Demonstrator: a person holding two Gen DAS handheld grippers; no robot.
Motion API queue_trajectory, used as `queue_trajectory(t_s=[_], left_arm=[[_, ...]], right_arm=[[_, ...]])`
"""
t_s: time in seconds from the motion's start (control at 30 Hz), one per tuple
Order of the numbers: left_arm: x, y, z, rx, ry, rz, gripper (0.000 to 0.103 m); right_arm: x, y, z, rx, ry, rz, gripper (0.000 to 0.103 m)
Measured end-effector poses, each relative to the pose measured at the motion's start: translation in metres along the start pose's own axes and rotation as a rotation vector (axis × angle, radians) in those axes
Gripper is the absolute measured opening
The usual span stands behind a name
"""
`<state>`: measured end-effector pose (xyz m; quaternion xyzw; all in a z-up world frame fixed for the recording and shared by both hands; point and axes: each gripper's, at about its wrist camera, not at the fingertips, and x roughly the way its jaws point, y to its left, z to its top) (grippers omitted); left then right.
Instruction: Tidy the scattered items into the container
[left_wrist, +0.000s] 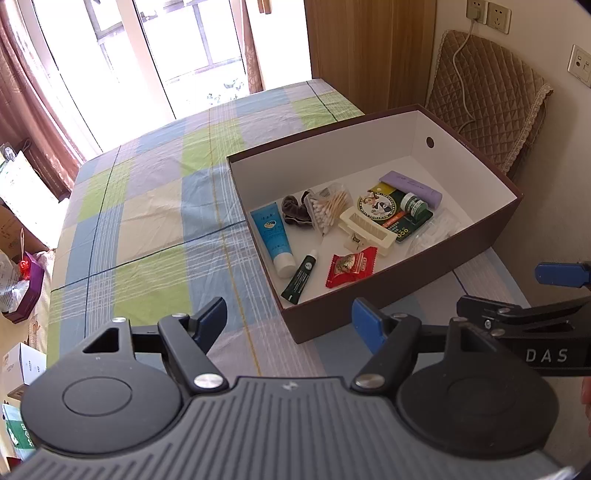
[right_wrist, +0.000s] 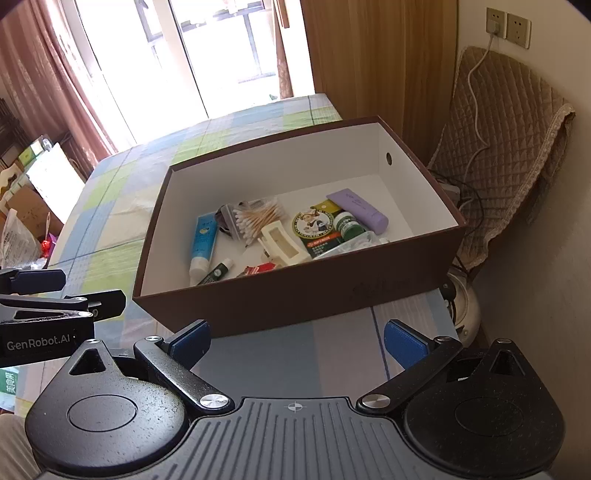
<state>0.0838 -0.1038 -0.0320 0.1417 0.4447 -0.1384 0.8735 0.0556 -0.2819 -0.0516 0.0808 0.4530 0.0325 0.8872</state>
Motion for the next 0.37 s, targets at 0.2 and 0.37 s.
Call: queue_trajectory(t_s=[0.2,0.37], left_arm=[[-0.0011,0.0002,-0.0024,0.001,-0.016,0.003,0.078],[-0.0002,0.0,-0.0028,0.006,-0.02,0.008,0.081]], right_arm=[[0.0004,0.0001,-0.004,0.003,0.005,-0.001,0.103],[0.0009,0.0015,-0.0052,0.004,0.008,-0.001,0.103]])
